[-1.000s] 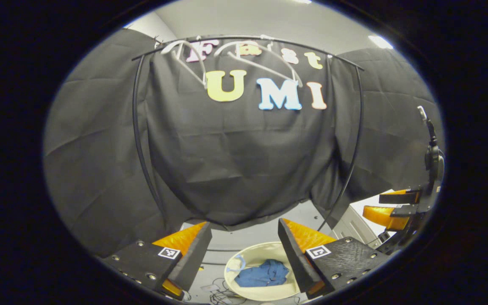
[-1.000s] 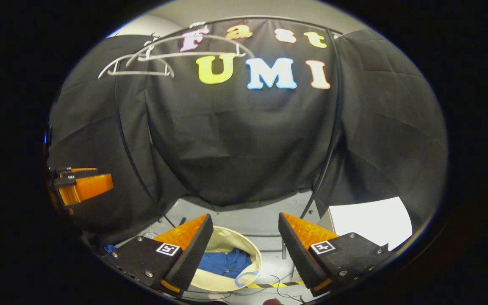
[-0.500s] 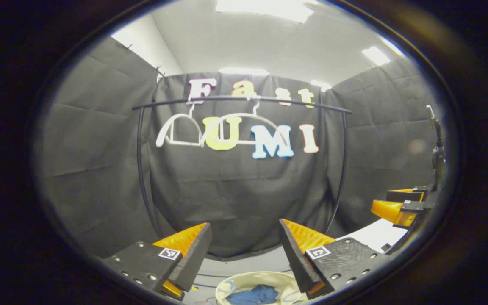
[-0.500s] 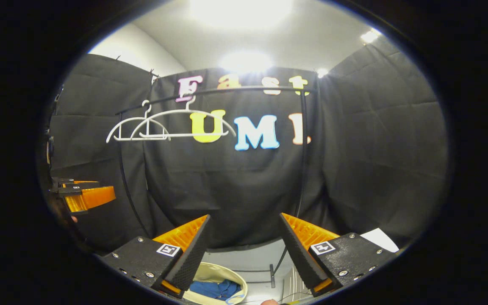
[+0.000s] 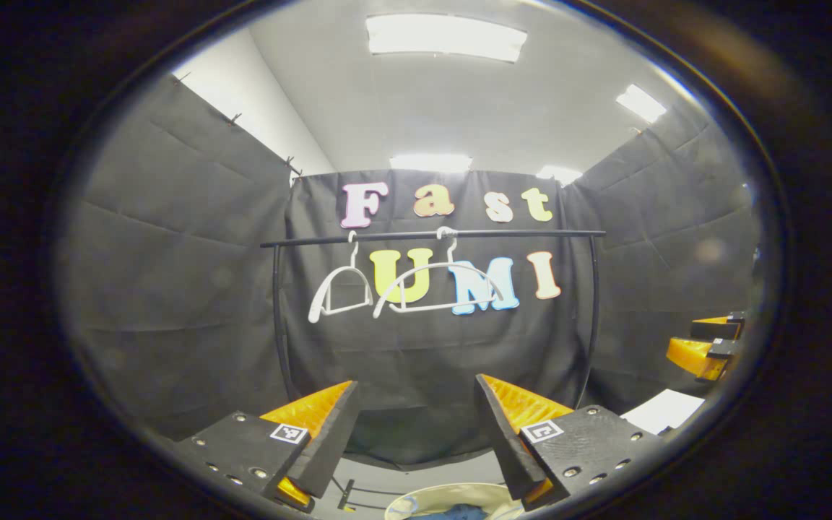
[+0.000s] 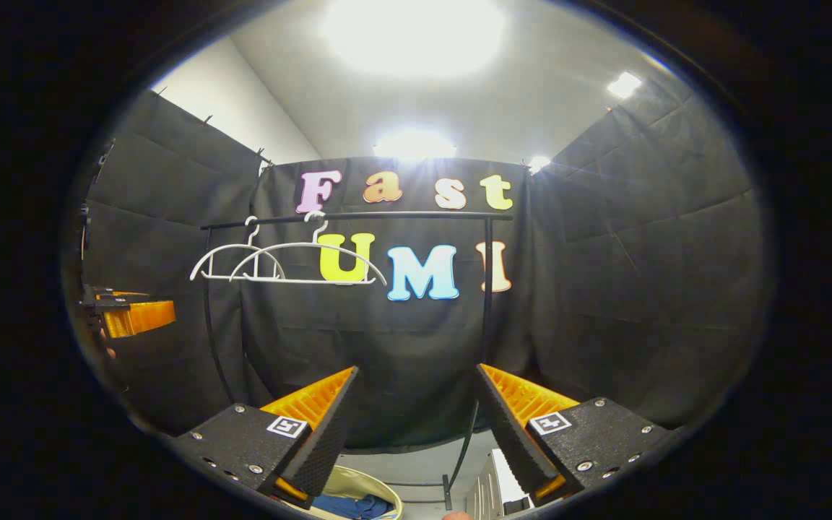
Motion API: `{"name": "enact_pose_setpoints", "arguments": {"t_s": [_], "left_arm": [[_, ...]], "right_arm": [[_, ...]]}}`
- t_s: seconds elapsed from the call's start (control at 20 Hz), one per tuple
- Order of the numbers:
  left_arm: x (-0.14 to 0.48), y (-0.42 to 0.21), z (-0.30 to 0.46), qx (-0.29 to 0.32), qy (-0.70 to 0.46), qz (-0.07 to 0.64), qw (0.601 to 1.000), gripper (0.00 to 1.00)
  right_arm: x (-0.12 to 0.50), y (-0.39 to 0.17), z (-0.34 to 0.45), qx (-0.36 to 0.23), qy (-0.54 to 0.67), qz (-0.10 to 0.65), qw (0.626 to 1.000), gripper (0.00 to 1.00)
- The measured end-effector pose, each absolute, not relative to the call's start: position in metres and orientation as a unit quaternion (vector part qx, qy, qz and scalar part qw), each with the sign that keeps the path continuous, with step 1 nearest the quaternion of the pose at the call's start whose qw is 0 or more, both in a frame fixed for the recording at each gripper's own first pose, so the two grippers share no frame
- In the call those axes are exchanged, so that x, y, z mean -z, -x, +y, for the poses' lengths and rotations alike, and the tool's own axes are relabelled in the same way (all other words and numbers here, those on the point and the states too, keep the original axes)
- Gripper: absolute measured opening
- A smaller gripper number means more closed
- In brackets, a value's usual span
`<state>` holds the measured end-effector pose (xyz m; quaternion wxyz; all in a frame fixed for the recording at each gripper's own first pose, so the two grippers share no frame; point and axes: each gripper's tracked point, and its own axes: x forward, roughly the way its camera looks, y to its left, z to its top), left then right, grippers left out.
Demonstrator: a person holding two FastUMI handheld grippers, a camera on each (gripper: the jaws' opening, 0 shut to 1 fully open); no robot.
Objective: Grasp the clothes on the hanger with both hands and then place them into the laundry hamper below.
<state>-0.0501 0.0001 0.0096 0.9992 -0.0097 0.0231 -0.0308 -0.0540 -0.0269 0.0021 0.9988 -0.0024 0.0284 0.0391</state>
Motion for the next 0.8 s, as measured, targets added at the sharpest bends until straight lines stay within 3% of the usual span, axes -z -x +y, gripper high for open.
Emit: {"name": "enact_pose_setpoints", "arguments": {"t_s": [0.45,0.8], "left_arm": [[-0.015,0.083,0.022,-0.017,0.014,0.006,1.0,0.9],[-0.022,0.092,0.015,-0.018,0.006,-0.003,1.0,0.9]], "right_arm": [[-0.002,0.075,-0.03,-0.04,0.003,0.023,0.999,0.96],[-0.01,0.07,-0.041,-0.028,0.002,0.016,0.999,0.96]]}}
